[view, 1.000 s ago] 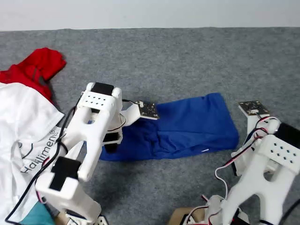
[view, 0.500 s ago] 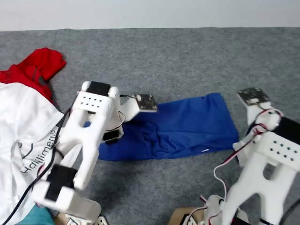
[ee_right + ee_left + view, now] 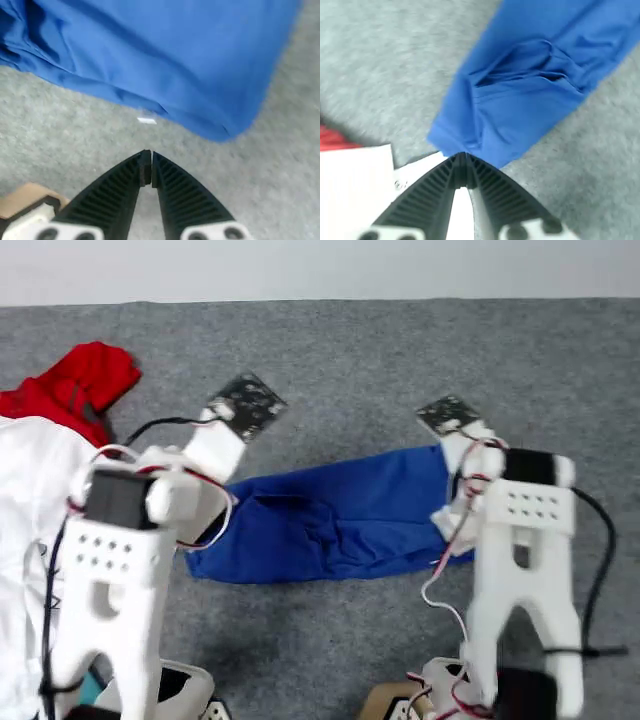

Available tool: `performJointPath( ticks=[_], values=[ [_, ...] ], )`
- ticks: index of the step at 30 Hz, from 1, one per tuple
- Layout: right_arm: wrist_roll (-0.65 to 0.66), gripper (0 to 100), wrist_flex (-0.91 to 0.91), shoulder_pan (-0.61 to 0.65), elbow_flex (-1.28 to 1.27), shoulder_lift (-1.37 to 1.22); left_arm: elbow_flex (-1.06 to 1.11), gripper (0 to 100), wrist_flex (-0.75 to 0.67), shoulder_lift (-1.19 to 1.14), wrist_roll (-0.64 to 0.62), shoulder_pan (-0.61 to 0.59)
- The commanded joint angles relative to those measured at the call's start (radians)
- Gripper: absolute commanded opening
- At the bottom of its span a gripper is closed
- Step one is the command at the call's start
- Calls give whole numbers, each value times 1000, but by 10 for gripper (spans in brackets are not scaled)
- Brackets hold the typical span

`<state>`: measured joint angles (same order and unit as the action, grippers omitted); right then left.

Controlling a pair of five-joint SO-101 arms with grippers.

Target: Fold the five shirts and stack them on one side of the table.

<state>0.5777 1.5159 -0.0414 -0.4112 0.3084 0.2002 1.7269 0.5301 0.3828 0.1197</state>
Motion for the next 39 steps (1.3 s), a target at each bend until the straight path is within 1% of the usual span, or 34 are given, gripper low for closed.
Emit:
performJointPath(
  ticks=[1,4,8,9,12,13,19,27,32,36,39],
  values=[
    [-68,14,-38,114,12,-70,-4,2,26,69,-46,-91],
    [-103,14,-54,217,12,-114,-4,2,26,87,-48,-181],
    [-104,24,-65,315,12,-148,-4,2,26,95,-49,-245],
    [-107,42,-64,335,11,-156,-4,2,26,95,-49,-255],
    [-132,157,-62,375,11,-191,-4,2,26,95,-49,-264],
    [-132,177,-65,386,12,-205,-4,2,26,95,-49,-264],
    [-118,116,-145,446,44,-311,2,2,25,87,-49,-262],
    [-124,116,-157,490,164,-450,97,2,25,95,-49,-264],
    [-124,116,-150,492,264,-530,101,2,25,95,-51,-264],
    [-124,117,-148,493,285,-565,101,2,25,97,-51,-264],
    [-126,154,-122,515,287,-575,101,2,25,97,-51,-264]
  ],
)
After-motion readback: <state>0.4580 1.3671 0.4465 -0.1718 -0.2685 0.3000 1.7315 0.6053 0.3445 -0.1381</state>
